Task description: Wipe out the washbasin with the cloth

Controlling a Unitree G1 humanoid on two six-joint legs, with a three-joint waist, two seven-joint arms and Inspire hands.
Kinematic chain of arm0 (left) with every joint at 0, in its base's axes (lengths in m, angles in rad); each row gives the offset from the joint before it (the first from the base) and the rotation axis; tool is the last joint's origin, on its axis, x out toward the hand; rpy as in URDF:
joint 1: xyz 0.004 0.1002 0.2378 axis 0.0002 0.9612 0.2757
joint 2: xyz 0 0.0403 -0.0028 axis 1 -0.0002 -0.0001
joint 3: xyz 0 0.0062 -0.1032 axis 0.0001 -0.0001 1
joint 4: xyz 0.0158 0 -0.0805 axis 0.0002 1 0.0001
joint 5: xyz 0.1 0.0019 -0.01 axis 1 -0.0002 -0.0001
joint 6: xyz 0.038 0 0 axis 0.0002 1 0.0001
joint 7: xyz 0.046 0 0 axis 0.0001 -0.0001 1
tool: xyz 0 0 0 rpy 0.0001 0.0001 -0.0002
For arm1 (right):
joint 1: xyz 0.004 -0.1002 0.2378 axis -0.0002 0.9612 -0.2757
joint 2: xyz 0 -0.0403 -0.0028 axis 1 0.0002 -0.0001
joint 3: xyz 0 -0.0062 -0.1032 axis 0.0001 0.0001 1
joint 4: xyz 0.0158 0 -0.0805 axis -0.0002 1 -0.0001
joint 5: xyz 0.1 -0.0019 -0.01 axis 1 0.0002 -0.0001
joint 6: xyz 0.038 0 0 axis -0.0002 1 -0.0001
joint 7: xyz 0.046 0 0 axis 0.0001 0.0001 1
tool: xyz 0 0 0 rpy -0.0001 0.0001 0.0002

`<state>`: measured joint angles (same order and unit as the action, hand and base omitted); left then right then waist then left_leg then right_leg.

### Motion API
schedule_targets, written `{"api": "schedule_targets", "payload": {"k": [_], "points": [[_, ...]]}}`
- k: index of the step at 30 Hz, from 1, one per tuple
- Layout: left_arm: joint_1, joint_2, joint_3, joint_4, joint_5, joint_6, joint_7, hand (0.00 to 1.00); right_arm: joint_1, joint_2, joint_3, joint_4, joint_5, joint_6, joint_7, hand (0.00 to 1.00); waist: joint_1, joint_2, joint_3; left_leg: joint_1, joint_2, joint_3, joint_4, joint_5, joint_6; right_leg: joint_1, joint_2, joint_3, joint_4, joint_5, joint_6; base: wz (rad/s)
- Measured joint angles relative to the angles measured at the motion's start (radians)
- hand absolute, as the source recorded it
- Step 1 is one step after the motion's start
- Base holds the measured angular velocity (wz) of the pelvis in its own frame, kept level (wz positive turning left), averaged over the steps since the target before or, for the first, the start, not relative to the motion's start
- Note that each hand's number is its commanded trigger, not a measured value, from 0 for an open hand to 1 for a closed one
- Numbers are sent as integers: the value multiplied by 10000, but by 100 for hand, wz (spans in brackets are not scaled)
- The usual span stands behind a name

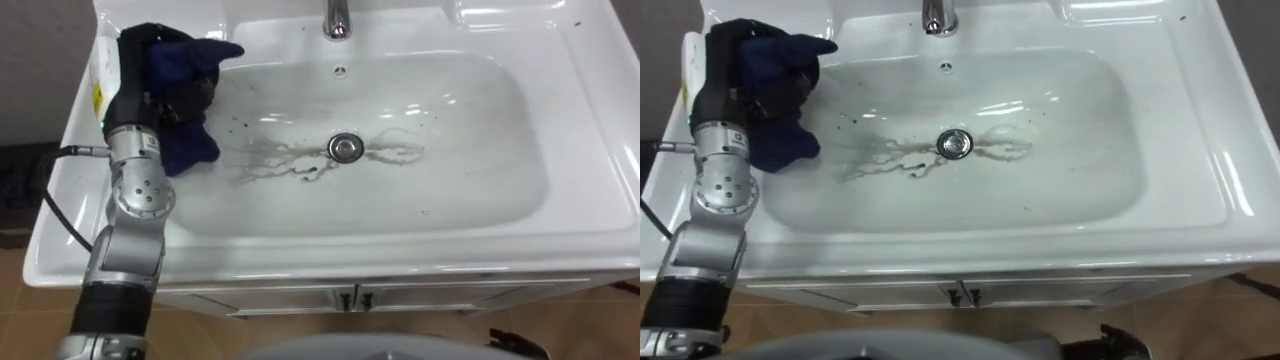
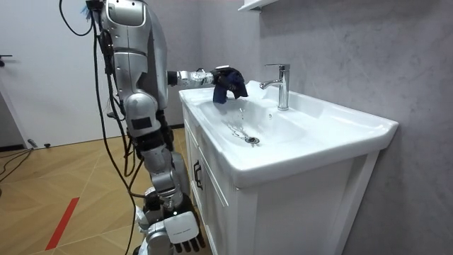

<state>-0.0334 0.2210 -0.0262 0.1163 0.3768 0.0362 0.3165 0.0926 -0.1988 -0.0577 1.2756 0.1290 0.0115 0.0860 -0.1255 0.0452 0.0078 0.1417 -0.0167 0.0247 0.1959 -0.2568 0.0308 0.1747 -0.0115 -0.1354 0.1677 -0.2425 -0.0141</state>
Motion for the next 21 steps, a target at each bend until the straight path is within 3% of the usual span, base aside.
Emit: {"api": "schedule_targets", "payload": {"k": [10, 15, 16, 17, 18, 19, 20, 21], "points": [[0, -1, -642, 108, 105, -5, -43, 100, -8, 4, 162, 36, 288, -221, -70, 0, -181, 17, -1, 187, 31, 270, -27, 0, 0, 169, -4, 216, 12, 0, 0, -6], [-30, 6, -869, 1138, 142, -18, -39, 100, -59, -13, 158, 2, 227, -234, -99, 0, -345, 84, -35, 76, 39, 224, -9, 2, 0, -46, 13, 181, 87, -1, 0, -5], [-38, 8, -988, 1504, 192, 13, -43, 100, -29, -46, 163, -12, 226, -233, -94, 0, -365, 147, -11, 55, 95, 90, -32, 11, 7, -291, 23, 143, 414, -3, 2, -20], [-45, 18, -1167, 1839, 181, 71, -49, 100, -37, -113, 179, -37, 260, -228, -103, 0, -341, 306, 53, 98, 292, -478, -129, 32, 19, -1007, 198, 17, 1421, -102, -52, -28], [-44, 44, -1230, 1995, 198, 74, -63, 100, -22, -132, 195, -83, 246, -230, -104, 0, -303, 322, 50, 55, 393, -832, -142, 30, 16, -1418, 328, 93, 1686, -244, -115, -59], [-50, 154, -1179, 2227, 327, 106, -90, 100, -184, -116, 356, -194, 189, -213, -131, 0, -224, 367, 54, -188, 475, -1066, -28, 0, -24, -2206, 521, 548, 983, -14, -484, -35], [-209, 172, -1220, 2600, 553, 175, -197, 100, -305, -168, 570, -368, 209, -223, -197, 0, -558, 362, 13, -601, 576, -1142, 368, -224, -411, -2435, 528, 315, 756, 742, -439, -9], [-383, 182, -1335, 2829, 608, 189, -282, 100, -308, -190, 631, -357, 235, -235, -235, 0, -721, 361, 37, -769, 590, -972, 456, -224, -494, -2443, 520, 199, 777, 770, -467, 43]]}}
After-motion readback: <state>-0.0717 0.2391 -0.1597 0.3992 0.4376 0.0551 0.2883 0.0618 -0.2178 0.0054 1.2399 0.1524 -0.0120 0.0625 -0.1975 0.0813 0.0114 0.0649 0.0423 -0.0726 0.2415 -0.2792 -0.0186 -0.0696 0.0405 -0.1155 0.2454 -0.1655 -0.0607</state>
